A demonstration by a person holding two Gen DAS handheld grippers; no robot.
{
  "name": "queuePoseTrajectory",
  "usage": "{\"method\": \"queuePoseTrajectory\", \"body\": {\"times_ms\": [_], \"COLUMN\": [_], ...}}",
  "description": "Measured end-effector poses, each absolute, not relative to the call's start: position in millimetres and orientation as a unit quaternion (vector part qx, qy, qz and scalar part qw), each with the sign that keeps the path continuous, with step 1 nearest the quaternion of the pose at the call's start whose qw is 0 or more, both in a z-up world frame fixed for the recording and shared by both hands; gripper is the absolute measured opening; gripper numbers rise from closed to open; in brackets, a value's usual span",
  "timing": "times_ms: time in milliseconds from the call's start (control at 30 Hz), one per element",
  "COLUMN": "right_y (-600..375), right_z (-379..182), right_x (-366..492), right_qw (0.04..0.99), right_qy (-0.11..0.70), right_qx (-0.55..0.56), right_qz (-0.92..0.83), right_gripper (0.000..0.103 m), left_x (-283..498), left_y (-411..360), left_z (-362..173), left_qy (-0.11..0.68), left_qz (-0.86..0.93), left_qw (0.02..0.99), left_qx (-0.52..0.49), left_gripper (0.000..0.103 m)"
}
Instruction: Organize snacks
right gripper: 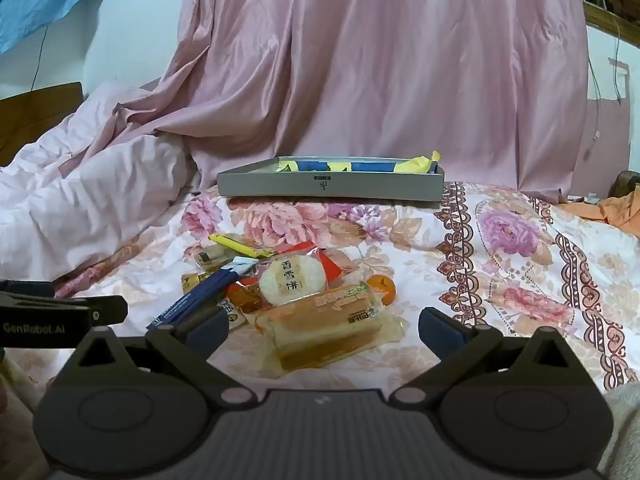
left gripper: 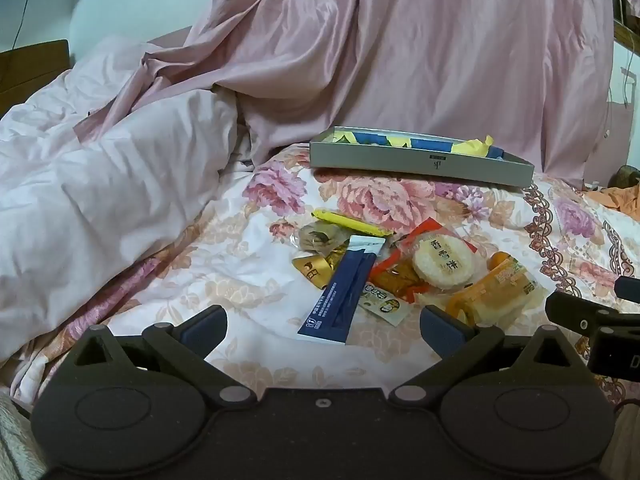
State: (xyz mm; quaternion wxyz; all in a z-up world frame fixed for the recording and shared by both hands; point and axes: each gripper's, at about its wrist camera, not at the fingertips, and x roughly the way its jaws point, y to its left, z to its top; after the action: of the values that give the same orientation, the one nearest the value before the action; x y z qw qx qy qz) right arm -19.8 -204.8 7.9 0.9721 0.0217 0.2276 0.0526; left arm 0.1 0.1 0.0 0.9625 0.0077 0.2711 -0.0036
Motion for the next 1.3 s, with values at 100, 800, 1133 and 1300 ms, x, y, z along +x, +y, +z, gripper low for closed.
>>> {"method": "queuePoseTrajectory", "body": {"times_ms": [100,800,1133,1300], "right_y": [-205.8,-203.8,-203.7,-204.3], "right_z": [7.9,5.4,5.1,5.9], "right_x": [-19.7,-20.0,-20.0,-19.5], "right_qw": [0.972,0.971,0.971,0.97], "right_qy": [0.228,0.229,0.23,0.231], "right_qx": [0.024,0.028,0.029,0.029], "right_qz": [0.055,0.064,0.064,0.064], "right_gripper": [0.103,0.103,0.103,0.103], "left_x": [-0.1,0.2,0.2,0.2], "left_y": [0.2,0.0,0.0,0.0], "left_z": [0.1,0.0,0.0,0.0], "left_qy": [0.27,0.272,0.273,0.273], "left_qz": [-0.004,-0.003,-0.002,-0.003], "left_qw": [0.963,0.962,0.962,0.962], "left_qx": [0.007,0.009,0.009,0.01], "left_gripper": [0.102,0.102,0.102,0.102]}}
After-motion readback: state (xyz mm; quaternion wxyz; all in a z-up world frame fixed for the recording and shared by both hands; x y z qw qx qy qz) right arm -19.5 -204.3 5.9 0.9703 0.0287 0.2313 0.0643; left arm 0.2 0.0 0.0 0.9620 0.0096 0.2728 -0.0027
